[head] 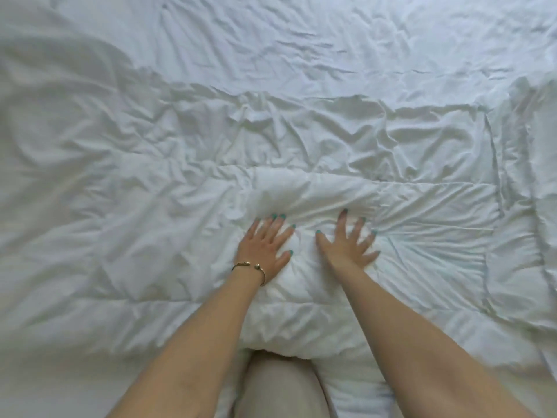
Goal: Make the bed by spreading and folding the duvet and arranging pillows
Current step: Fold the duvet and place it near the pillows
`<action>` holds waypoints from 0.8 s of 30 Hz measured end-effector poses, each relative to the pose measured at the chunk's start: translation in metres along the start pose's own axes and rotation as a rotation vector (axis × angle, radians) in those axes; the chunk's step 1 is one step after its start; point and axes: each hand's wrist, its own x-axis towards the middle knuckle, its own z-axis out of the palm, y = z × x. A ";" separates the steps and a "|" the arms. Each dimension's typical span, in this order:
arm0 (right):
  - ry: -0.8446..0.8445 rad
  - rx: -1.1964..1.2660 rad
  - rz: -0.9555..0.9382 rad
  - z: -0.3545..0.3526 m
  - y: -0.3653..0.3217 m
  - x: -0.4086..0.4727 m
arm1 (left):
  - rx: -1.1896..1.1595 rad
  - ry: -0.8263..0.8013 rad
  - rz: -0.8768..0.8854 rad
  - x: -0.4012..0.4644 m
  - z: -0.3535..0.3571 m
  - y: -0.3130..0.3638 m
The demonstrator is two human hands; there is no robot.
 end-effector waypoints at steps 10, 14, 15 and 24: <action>-0.336 -0.042 -0.423 0.027 -0.198 -0.090 | -0.019 -0.021 -0.569 -0.124 -0.005 -0.266; -0.320 -0.393 -0.838 0.019 -0.266 -0.112 | -0.211 0.204 -0.845 -0.154 -0.013 -0.325; -0.282 -0.512 -0.955 0.016 -0.284 -0.115 | -0.291 0.230 -0.910 -0.158 -0.015 -0.337; -0.328 -0.450 -1.003 0.048 -0.372 -0.119 | -0.764 0.335 -0.956 -0.142 0.010 -0.414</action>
